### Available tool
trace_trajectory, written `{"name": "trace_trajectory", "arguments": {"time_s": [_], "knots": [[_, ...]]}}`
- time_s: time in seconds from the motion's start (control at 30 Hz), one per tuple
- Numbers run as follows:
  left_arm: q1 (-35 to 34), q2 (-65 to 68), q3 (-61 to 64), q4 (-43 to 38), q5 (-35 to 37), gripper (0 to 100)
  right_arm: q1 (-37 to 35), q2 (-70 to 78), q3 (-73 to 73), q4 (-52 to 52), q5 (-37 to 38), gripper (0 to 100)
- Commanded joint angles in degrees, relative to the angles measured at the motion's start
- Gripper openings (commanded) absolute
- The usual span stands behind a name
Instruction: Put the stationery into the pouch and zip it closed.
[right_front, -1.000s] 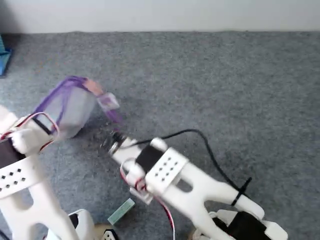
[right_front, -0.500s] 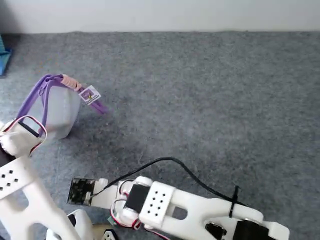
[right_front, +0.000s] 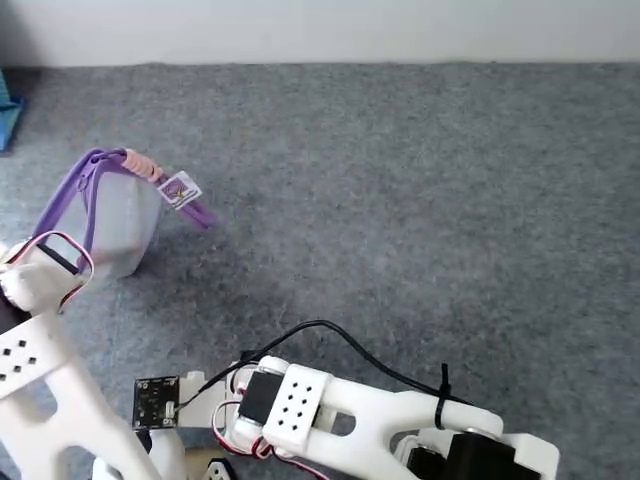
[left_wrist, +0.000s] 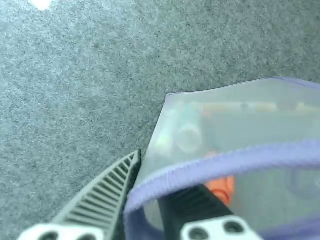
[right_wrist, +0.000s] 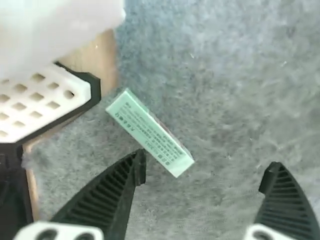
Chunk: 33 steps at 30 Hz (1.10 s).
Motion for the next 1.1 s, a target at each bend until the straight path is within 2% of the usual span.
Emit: {"name": "trace_trajectory", "arguments": {"time_s": [0.0,0.33,0.53,0.73,1.07], "knots": [[-1.05,0.44,-1.89,-0.09,0.44,1,-0.92,0.13,-0.79,-1.1,3.08,36.1],[-1.05,0.44,-1.89,0.0,0.44,1,-1.89,5.23,-2.9,-1.98,5.8,36.0],[-1.05,0.44,-1.89,0.18,0.44,1,-1.8,7.52,-7.12,3.82,5.54,36.0],[-1.05,0.44,-1.89,0.09,0.44,1,1.19,8.04,-6.95,7.16,5.36,35.5],[-1.05,0.44,-1.89,0.26,0.44,1,1.54,8.04,-7.03,7.25,5.8,5.3]]}}
